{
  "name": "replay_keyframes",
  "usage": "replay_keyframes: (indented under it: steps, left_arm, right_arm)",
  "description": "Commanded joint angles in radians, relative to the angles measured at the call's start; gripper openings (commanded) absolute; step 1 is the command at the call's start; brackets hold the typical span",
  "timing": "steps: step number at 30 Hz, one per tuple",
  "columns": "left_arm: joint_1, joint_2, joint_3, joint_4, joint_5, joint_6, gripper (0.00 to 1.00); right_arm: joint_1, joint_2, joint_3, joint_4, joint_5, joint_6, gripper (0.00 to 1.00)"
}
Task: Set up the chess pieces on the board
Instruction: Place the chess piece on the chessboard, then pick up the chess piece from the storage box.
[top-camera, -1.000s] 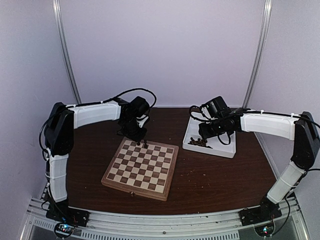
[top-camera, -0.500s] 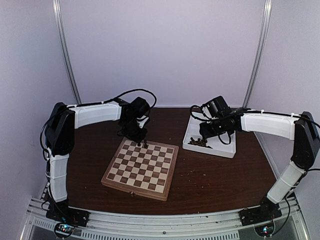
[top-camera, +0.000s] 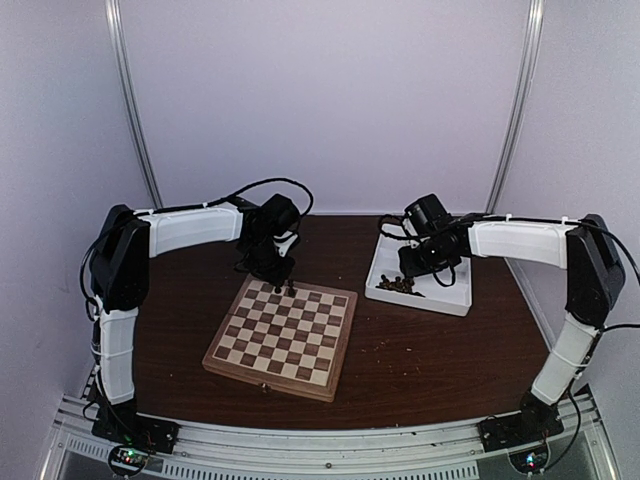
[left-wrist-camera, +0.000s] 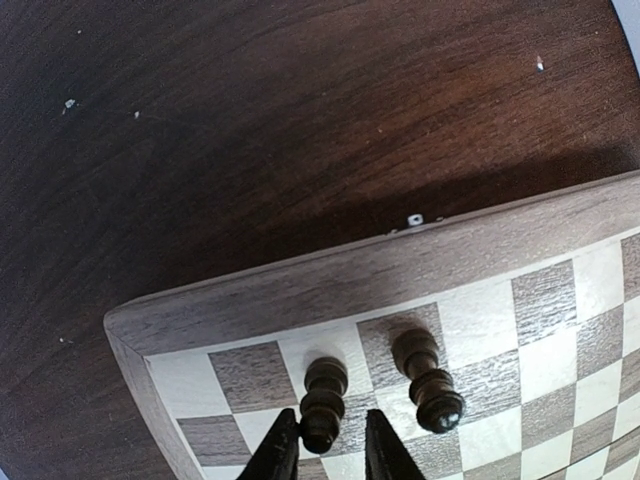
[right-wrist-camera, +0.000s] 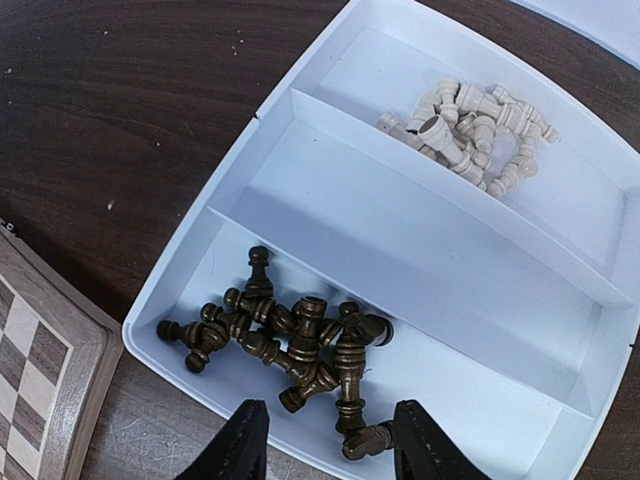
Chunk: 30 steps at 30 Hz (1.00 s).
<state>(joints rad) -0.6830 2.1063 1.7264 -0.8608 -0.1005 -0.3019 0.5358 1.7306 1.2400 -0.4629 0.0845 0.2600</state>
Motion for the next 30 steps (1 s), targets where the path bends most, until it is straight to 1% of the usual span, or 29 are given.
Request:
replay_keyframes:
  steps: [1,5,10,20,30]
  left_arm:
    - [0.006,-0.023,0.019,0.011,0.002,0.000,0.25]
    - [0.005,-0.057,0.017,0.008,0.013,0.004,0.30]
    - [0.005,-0.096,0.018,-0.006,0.017,0.009,0.34]
    - [0.005,-0.191,0.022,-0.040,0.008,0.009,0.36]
    - [0.005,-0.272,-0.009,-0.040,0.039,-0.001,0.36]
  right_arm:
    - [-0.011,0.029,0.047,-0.025,0.019,0.016,0.46]
    - [-0.014,0.063,0.067,-0.041,0.028,0.020,0.46]
    - [-0.020,0.099,0.083,-0.052,0.041,0.029,0.46]
    - [-0.041,0.166,0.107,-0.043,0.047,0.084,0.43]
    - [-0.056,0.228,0.144,-0.025,0.076,0.157,0.38]
